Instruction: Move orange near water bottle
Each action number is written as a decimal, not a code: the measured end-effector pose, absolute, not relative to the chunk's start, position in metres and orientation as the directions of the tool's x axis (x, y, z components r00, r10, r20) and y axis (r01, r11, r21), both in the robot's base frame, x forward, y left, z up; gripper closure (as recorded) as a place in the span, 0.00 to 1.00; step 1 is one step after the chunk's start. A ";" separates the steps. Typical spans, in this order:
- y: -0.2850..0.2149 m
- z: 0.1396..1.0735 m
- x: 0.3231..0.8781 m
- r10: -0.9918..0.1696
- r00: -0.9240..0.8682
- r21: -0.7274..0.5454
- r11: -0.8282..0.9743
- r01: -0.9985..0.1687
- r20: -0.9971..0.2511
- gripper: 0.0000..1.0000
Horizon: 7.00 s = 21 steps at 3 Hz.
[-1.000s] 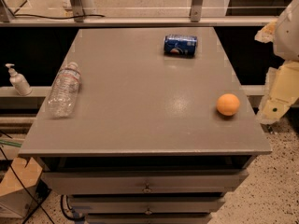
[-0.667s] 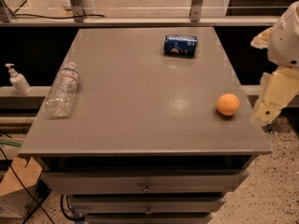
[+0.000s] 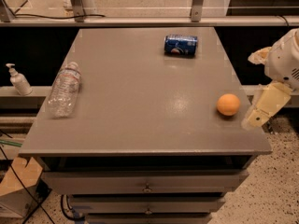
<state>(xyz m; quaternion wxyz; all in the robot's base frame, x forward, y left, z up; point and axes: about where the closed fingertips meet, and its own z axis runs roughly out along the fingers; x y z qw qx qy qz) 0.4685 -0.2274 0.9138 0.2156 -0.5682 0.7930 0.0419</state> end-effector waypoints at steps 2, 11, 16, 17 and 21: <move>-0.219 0.871 0.489 -0.825 -0.276 -0.087 0.363 -0.928 -0.494 0.00; -0.151 0.912 0.505 -0.759 -0.123 -0.143 0.275 -0.951 -0.640 1.00; 0.092 0.874 0.558 -0.342 0.058 -0.059 -0.008 -0.998 -0.938 0.84; 0.123 0.863 0.560 -0.322 0.045 -0.031 -0.048 -0.998 -0.946 0.60; 0.152 0.857 0.565 -0.329 0.061 -0.038 -0.075 -0.996 -0.942 0.00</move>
Offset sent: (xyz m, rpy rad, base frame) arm 0.0308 0.0134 -0.0689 0.2136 0.0841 0.0163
